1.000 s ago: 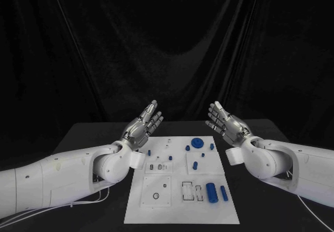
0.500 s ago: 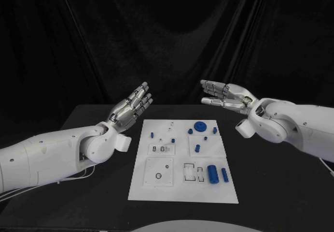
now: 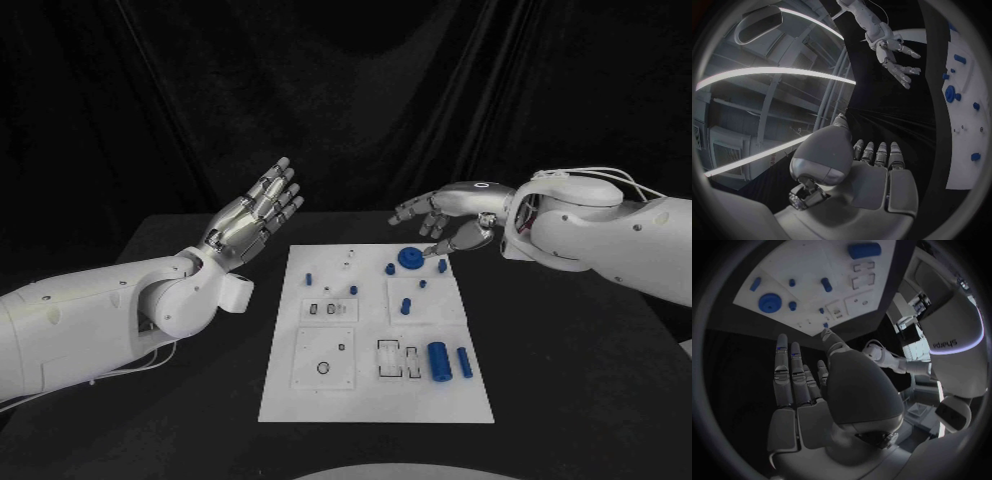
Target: Assemble the parts on the task board
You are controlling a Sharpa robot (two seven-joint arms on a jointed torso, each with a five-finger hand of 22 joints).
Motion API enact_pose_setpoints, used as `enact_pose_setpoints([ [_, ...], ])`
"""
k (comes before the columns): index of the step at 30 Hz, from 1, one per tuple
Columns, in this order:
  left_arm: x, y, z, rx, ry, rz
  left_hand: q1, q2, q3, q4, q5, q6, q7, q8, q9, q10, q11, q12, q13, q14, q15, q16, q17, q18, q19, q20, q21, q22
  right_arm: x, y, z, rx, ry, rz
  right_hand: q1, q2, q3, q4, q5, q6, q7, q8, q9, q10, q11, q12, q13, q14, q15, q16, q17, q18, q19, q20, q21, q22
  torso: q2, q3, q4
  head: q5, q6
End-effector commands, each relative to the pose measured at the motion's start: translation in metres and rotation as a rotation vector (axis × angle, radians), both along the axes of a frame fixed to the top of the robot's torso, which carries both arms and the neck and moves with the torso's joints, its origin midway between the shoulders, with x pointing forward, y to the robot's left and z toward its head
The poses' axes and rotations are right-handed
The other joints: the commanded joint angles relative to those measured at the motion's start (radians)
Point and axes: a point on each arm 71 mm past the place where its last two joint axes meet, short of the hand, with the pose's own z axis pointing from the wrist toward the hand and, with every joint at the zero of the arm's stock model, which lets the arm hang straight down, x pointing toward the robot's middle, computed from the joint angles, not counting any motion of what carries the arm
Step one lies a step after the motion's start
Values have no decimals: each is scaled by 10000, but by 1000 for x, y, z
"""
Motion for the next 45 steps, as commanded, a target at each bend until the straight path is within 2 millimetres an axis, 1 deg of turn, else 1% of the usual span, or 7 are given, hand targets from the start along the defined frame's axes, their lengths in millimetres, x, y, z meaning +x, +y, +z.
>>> enact_pose_setpoints([
  [1, -4, 2, 10, -512, -779, -90, 84, 8, 51, -19, 27, -17, -158, -7, -5, 1, -72, -65, -17, -4, 16, -37, -16, 204, 7, 163, -59, -16, 4, 0, 3, -2132, -2482, -50, 130, 33, 216, -185, -64, 460, 2, 42, 49, 1228, 1, 201, 170, 784, -180, 323, 237, 194, 744, -208, 348, 182, 417, -21, 49, -73, 152],
  [6, -5, 7, 14, -528, -817, -60, 82, 29, 46, -15, 39, -12, -127, -6, -4, 1, -123, -65, -17, -4, 90, -37, -16, 267, 7, 334, -59, -16, 4, 6, 5, -2360, -3057, 75, -240, 107, 100, -472, -241, 1973, 212, 216, 193, 4015, -233, 808, 498, 3627, -857, 2273, 1286, 162, 2948, -895, 2209, 1285, 755, -76, 225, -264, 297],
  [10, -7, 8, 16, -551, -820, -81, 103, 55, 44, -17, 67, 84, 142, 14, 15, 1, -18, -65, -17, -4, 99, -37, -16, 377, 7, 470, -59, -16, 4, 11, 6, -2338, -3305, 129, -625, 13, 109, -323, -481, 2685, 351, 227, 246, 4573, -328, 682, 427, 4274, -1085, 3330, 1966, 135, 3269, -1047, 3202, 2059, 941, -100, 299, -319, 286],
  [12, -8, 7, 17, -573, -823, -112, 108, 56, 43, -18, 75, 95, 170, 16, 16, 1, 12, -65, -17, -4, 63, -37, -16, 396, 7, 464, -59, -16, 5, 13, 7, -2226, -3483, 181, -774, -53, 155, -231, -528, 2857, 448, 195, 268, 5000, -411, 709, 415, 4870, -1274, 4421, 2595, -276, 3926, -1178, 6428, 5653, 1061, -110, 360, -369, 324],
  [20, -8, 8, 18, -561, -821, -118, 155, 55, 52, -25, 156, 166, 285, 30, 29, 1, 94, -65, -17, -4, -25, -37, -16, 460, 7, 452, -59, -16, 4, 21, 8, -1979, -3758, 336, -896, -213, 549, -128, -280, 3356, 737, 164, 618, 5615, -474, 780, 392, 4537, -1367, 6281, 3700, -512, 3400, -1240, 9245, 8791, 1370, -169, 499, -473, 497],
  [33, -7, 10, 18, -505, -793, -85, 230, 54, 68, -25, 230, 284, 490, 52, 48, 1, 92, -65, -17, -4, -58, -37, -16, 516, 7, 473, -59, -16, 5, 25, 1, -2156, -3513, 426, -890, -270, 736, -195, 291, 3157, 1003, 111, 582, 5531, -333, 572, 313, 4485, -1298, 6962, 4155, -608, 3300, -1162, 10061, 9855, 1619, -197, 615, -686, 620],
  [45, -7, 11, 18, -500, -760, -117, 297, 63, 91, -27, 305, 347, 628, 61, 56, 1, 1, -65, -17, -4, -10, -37, -16, 534, 7, 512, -59, -16, 9, 24, -13, -2493, -3082, 230, -928, -323, 806, -276, 447, 3504, 1096, 209, 523, 5261, -243, 201, 158, 4413, -1229, 6971, 4072, -595, 3183, -1088, 10135, 9996, 1529, -240, 584, -586, 318],
])
